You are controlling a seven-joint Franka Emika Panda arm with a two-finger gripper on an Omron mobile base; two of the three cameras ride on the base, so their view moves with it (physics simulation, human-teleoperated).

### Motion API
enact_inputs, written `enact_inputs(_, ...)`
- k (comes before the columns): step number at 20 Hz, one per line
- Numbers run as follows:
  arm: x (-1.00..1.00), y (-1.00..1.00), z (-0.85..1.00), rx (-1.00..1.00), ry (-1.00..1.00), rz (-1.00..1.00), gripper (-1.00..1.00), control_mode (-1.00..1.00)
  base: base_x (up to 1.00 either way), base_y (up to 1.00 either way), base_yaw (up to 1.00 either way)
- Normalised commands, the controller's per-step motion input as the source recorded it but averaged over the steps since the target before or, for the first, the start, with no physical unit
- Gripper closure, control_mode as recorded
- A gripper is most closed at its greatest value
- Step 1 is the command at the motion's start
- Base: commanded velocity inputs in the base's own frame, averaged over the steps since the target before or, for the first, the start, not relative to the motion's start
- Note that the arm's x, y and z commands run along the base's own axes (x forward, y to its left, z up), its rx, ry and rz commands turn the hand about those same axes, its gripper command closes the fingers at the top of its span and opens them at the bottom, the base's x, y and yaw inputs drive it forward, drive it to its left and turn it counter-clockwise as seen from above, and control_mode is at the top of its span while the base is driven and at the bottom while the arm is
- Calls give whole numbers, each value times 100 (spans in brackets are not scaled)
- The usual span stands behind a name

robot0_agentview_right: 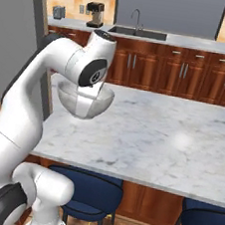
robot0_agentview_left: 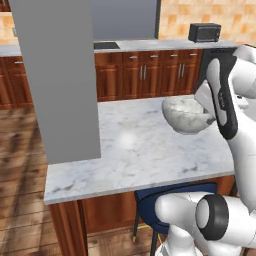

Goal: Pick up the bowls from the cabinet and place each bowl in front of a stool on the dining counter.

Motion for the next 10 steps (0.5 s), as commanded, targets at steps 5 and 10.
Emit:
enact_inputs(5,49,-3,-90,0,-2,11,100,-100,0,0,0)
enact_inputs(10,20,-7,-94,0,-8,7,100,-100,0,0,0)
